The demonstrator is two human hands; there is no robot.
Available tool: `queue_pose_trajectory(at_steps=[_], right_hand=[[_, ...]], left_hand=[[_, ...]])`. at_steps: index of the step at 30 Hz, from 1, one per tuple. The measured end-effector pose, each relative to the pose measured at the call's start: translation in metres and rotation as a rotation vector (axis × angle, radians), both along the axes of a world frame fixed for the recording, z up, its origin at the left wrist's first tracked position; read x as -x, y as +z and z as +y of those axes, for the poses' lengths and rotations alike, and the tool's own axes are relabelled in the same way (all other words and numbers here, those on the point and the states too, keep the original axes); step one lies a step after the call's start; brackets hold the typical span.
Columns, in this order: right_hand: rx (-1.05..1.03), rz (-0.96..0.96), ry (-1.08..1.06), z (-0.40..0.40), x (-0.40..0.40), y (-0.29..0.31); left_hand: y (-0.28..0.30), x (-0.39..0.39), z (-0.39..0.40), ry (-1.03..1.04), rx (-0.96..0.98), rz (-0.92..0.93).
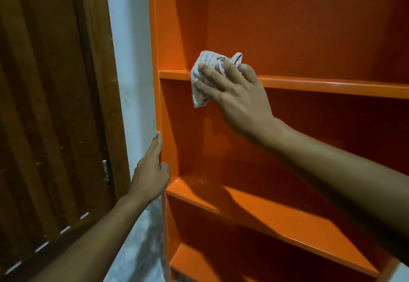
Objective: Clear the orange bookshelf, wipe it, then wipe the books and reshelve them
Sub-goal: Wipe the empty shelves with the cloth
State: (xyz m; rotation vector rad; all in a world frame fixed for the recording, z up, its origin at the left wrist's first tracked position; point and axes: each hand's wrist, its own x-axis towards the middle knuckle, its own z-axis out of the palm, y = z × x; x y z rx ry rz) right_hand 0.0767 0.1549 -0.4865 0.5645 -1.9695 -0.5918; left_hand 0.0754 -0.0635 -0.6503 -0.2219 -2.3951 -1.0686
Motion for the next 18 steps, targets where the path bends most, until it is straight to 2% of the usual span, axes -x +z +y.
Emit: queue_pose_trajectory(at_steps=[5, 8, 14, 18], right_hand=[[0.006, 0.032, -0.012, 0.037, -0.019, -0.001], [0.008, 0.045, -0.043, 0.064, -0.036, -0.001], [0.01, 0.036, -0.093, 0.131, -0.073, -0.007], [0.042, 0.023, -0.039, 0.18, -0.09, -0.015]], left_hand=[[-0.013, -0.008, 0.017, 0.09, 0.073, -0.057], [-0.027, -0.02, 0.033, 0.095, 0.138, -0.174], [-0.055, -0.064, 0.086, -0.038, 0.24, -0.322], [-0.07, -0.094, 0.127, -0.155, 0.295, -0.387]])
